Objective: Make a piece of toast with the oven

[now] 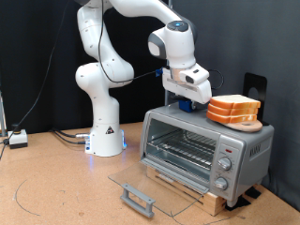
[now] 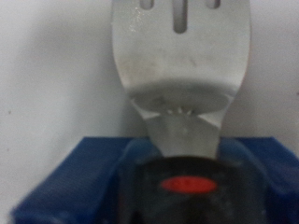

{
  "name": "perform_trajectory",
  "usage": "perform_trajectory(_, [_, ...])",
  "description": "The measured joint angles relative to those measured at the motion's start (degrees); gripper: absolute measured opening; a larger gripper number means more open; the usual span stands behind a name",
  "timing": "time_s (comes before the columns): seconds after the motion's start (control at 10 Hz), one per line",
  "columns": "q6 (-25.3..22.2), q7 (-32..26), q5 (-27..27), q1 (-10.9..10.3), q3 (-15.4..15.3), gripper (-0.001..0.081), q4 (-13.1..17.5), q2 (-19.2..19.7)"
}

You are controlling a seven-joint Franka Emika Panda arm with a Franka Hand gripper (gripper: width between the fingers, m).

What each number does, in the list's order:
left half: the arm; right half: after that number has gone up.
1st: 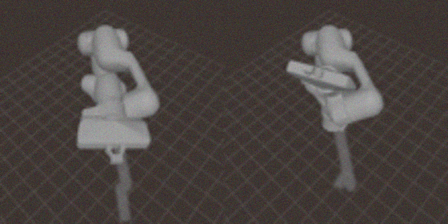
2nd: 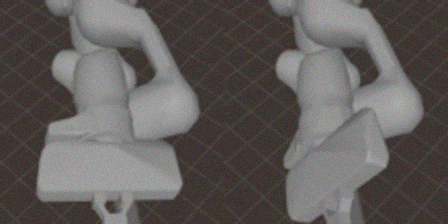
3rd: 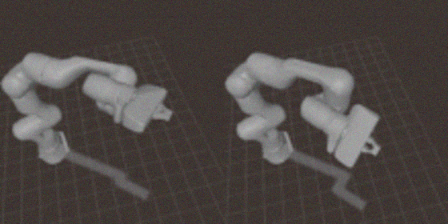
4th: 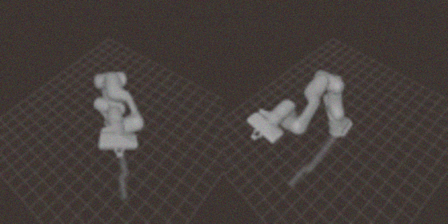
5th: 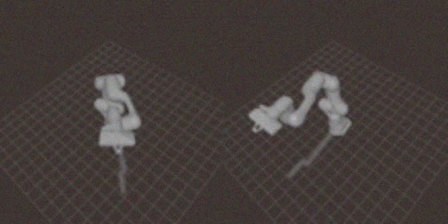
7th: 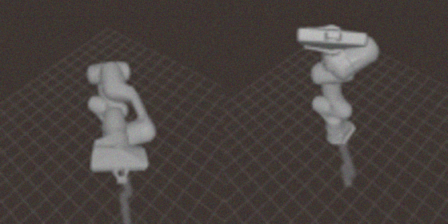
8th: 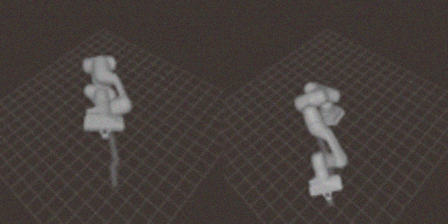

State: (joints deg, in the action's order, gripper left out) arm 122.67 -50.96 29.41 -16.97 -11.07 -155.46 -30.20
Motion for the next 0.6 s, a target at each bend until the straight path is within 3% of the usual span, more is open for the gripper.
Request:
perform_trajectory(0.3, [-1.32, -0.98, 2.85, -0.01, 2.32, 0.0396, 1.07, -1.65])
perform_trajectory(0.6, [-7.15, -1.45, 2.98, 0.53, 5.57, 0.0396, 2.55, -5.84])
